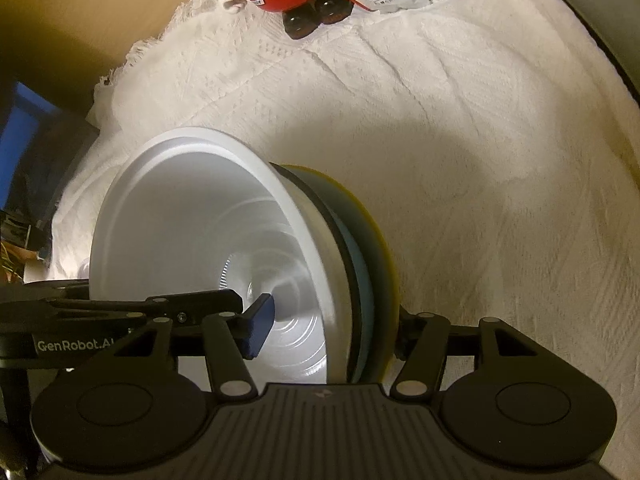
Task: Organize plates and bowls
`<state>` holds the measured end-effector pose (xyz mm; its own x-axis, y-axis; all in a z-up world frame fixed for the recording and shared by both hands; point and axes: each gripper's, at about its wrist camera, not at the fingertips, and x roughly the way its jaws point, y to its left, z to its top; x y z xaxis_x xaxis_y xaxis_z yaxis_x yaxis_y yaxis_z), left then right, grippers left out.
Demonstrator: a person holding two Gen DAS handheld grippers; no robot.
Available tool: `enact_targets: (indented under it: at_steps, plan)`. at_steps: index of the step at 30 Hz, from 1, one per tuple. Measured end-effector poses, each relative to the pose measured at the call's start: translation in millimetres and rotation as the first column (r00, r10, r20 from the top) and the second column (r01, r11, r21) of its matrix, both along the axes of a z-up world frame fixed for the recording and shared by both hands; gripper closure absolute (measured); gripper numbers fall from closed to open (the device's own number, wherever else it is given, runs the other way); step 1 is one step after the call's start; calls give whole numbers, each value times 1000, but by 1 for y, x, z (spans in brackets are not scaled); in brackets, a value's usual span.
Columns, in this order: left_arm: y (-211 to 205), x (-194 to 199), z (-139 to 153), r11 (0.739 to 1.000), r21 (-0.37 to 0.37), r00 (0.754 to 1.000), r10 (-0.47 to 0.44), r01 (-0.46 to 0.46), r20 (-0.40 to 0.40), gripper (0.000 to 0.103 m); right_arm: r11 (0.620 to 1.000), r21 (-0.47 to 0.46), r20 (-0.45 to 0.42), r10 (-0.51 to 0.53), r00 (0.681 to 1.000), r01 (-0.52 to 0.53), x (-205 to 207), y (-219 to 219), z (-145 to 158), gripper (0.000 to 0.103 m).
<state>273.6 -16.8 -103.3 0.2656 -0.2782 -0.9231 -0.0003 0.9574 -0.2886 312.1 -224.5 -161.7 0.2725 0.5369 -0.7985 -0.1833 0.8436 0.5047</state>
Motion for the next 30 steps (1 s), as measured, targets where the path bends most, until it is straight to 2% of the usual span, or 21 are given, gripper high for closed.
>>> enact_targets:
  at_steps: [7,18,24,30]
  plan:
    - [-2,0,5,999,38,1000,-1,1,4,49,1000,-4,-18,6,1000,-6,2,4,2,47]
    - [-1,0,27,999,52,999,-2,0,36,49,1000,16,22,3,1000,-3,0,5,21,48]
    - [10,-1,50,998,56,998,1,-5,63,49,999,34,42,-7,999,5,-2,13,42,48]
    - [45,-10,81,997,63,994,32,-38,106,49,999,37,101,35,994,-38,-4,46,76,48]
